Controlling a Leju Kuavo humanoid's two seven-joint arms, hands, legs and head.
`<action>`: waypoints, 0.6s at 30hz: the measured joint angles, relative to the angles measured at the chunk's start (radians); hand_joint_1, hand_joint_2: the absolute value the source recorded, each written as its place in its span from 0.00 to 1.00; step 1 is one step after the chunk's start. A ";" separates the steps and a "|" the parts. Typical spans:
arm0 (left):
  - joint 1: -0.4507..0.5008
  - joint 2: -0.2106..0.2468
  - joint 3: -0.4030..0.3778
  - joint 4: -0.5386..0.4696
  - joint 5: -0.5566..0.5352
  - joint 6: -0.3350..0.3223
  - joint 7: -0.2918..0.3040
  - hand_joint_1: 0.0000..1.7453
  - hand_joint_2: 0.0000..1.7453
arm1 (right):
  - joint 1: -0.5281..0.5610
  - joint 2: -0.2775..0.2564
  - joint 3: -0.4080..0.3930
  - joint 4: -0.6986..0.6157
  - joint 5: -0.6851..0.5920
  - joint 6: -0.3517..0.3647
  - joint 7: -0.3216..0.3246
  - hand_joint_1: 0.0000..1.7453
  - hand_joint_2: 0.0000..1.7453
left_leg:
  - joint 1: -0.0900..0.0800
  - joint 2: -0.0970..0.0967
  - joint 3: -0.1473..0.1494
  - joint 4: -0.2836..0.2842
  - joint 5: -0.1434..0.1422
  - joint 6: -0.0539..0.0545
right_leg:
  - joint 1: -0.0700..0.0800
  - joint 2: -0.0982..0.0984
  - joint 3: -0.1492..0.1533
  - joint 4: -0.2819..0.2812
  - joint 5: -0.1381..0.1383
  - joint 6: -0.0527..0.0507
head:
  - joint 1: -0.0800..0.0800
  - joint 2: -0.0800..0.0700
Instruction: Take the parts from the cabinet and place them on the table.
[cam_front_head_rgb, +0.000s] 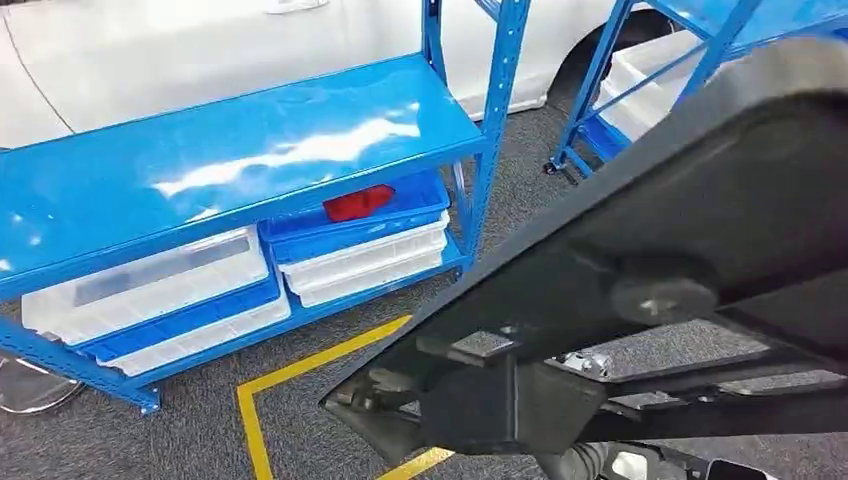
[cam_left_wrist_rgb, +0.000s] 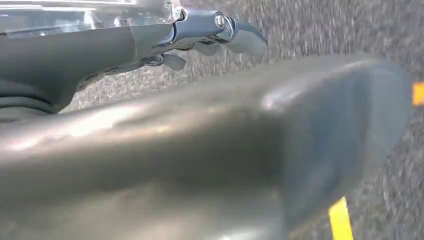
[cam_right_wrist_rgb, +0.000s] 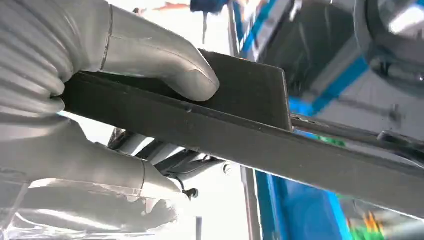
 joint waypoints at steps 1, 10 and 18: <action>0.001 0.000 0.000 0.000 0.000 -0.003 0.002 0.00 0.00 | 0.017 -0.002 -0.005 -0.016 -0.002 0.007 0.000 1.00 1.00 | -0.005 0.005 0.000 0.003 -0.003 -0.005 | 0.010 -0.043 0.014 -0.031 -0.021 -0.014 | -0.001 0.000; -0.003 -0.008 0.020 0.000 0.000 -0.013 -0.050 0.00 0.00 | 0.035 0.034 -0.010 -0.033 0.025 0.080 0.000 1.00 1.00 | 0.002 -0.060 -0.107 0.267 -0.157 -0.047 | 0.007 0.052 0.001 -0.045 0.009 -0.055 | -0.008 0.000; -0.011 0.002 0.023 0.002 0.000 0.006 -0.071 0.00 0.00 | -0.026 0.065 0.020 0.004 0.064 0.010 0.000 1.00 1.00 | 0.001 -0.142 0.001 0.008 -0.009 -0.025 | 0.007 0.139 -0.017 -0.030 0.018 -0.036 | -0.010 0.000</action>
